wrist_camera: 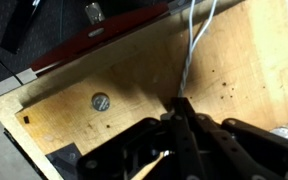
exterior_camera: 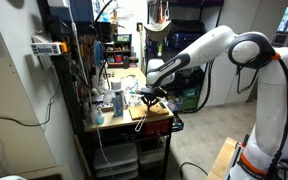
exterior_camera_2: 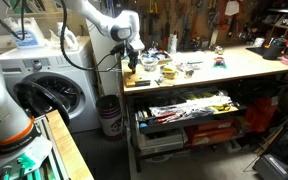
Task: Pick up the metal utensil from the table and hang it on the hook on the left
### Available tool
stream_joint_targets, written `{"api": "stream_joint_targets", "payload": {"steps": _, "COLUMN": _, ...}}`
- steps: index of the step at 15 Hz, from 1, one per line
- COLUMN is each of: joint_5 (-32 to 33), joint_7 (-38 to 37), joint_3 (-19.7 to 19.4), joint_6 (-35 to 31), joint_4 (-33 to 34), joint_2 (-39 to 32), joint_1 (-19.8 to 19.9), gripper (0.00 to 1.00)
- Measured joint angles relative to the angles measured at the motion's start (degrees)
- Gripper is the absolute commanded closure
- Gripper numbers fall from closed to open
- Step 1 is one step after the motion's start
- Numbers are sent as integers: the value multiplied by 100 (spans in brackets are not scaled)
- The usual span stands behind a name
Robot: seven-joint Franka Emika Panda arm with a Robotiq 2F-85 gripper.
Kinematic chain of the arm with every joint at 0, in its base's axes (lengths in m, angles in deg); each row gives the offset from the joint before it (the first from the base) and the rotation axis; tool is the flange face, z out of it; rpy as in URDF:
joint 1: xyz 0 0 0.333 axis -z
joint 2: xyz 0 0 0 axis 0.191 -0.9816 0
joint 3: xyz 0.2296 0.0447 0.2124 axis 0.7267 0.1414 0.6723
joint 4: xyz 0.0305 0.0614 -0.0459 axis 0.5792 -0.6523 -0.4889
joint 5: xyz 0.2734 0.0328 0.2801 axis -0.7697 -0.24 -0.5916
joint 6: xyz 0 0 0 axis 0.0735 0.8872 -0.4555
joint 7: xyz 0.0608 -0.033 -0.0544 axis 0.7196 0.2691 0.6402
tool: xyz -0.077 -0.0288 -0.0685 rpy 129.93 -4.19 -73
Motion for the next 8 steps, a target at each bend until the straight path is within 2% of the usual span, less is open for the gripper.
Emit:
{"api": "stream_joint_targets", "payload": {"steps": 2, "joint_5": 0, "joint_7": 0, "joint_3": -1, "joint_6": -117, "joint_4": 0, "joint_2": -6, "joint_1": -8, "gripper": 58}}
{"api": "stream_joint_targets", "payload": {"steps": 6, "joint_5": 0, "joint_7": 1, "joint_3": -1, "joint_6": -257, "joint_4": 0, "joint_2": -8, "joint_1": -43, "gripper": 27}}
{"api": "stream_joint_targets", "payload": {"steps": 8, "joint_5": 0, "joint_7": 1, "joint_3": -2, "joint_6": -278, "joint_4": 0, "joint_2": -16, "joint_1": -53, "gripper": 58}}
